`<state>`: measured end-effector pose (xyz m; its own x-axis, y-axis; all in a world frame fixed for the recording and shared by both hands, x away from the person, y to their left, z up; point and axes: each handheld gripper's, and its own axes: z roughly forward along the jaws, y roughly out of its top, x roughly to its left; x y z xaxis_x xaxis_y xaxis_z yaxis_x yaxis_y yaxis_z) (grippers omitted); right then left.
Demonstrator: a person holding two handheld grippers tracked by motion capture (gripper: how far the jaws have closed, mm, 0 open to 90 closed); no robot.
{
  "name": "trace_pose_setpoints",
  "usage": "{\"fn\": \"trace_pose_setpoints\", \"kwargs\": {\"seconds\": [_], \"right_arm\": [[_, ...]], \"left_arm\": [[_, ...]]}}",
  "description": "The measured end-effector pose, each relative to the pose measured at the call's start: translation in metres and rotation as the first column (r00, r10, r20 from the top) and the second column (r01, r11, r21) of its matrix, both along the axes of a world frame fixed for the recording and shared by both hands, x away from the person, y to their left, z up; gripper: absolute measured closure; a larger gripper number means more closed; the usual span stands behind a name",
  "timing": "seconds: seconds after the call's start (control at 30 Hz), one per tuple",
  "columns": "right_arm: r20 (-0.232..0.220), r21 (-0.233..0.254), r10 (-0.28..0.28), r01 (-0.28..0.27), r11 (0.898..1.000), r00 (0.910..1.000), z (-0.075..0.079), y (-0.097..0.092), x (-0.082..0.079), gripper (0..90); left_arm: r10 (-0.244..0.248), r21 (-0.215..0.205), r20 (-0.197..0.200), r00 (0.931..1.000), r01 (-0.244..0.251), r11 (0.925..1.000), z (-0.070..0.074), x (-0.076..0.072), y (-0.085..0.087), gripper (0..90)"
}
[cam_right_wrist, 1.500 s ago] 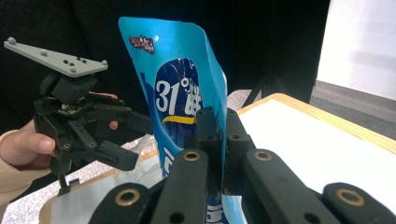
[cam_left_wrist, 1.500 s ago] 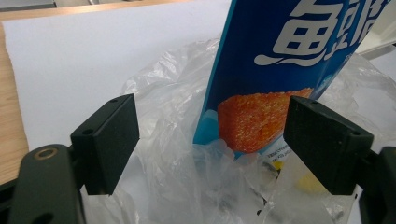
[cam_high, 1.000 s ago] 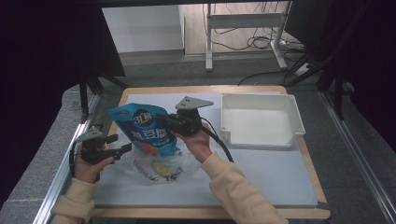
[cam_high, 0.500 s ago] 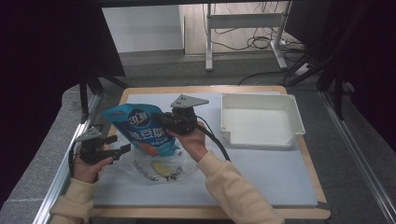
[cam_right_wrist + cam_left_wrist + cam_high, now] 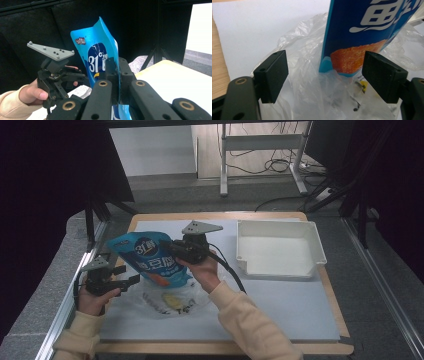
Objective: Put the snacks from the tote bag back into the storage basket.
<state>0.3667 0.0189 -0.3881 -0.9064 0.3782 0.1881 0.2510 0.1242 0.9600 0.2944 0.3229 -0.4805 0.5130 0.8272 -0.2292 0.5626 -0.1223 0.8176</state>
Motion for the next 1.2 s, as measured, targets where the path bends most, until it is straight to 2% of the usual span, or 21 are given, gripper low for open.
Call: {"fn": "trace_pose_setpoints", "kwargs": {"seconds": [0.27, 0.47, 0.6, 0.97, 1.2], "right_arm": [[0.016, 0.031, 0.011, -0.012, 0.999, 0.9998, 0.009, -0.001, -0.005, 89.1], [0.028, 0.070, 0.005, -0.007, 0.998, 0.9996, 0.020, -0.009, -0.010, 89.1], [0.044, 0.079, 0.001, -0.004, 0.997, 0.9990, 0.026, -0.015, -0.013, 89.1], [0.066, 0.104, -0.036, 0.029, 0.994, 0.9972, 0.046, -0.041, -0.017, 89.1], [0.086, 0.140, -0.067, 0.054, 0.989, 0.9941, 0.060, -0.065, -0.016, 89.1]], "left_arm": [[0.004, -0.004, 0.002, 1.0000, -0.004, 1.0000, 0.000, 0.000, 0.000, 21.8], [0.003, 0.003, 0.002, 1.0000, -0.003, 1.0000, 0.001, -0.001, 0.002, 21.8], [0.003, 0.002, 0.003, 1.0000, -0.003, 1.0000, 0.002, -0.001, 0.001, 21.8], [0.008, 0.005, -0.005, 1.0000, -0.008, 1.0000, 0.000, 0.000, 0.001, 21.9], [0.008, 0.009, -0.013, 0.9999, -0.008, 0.9999, -0.001, 0.001, 0.001, 22.0]]}}
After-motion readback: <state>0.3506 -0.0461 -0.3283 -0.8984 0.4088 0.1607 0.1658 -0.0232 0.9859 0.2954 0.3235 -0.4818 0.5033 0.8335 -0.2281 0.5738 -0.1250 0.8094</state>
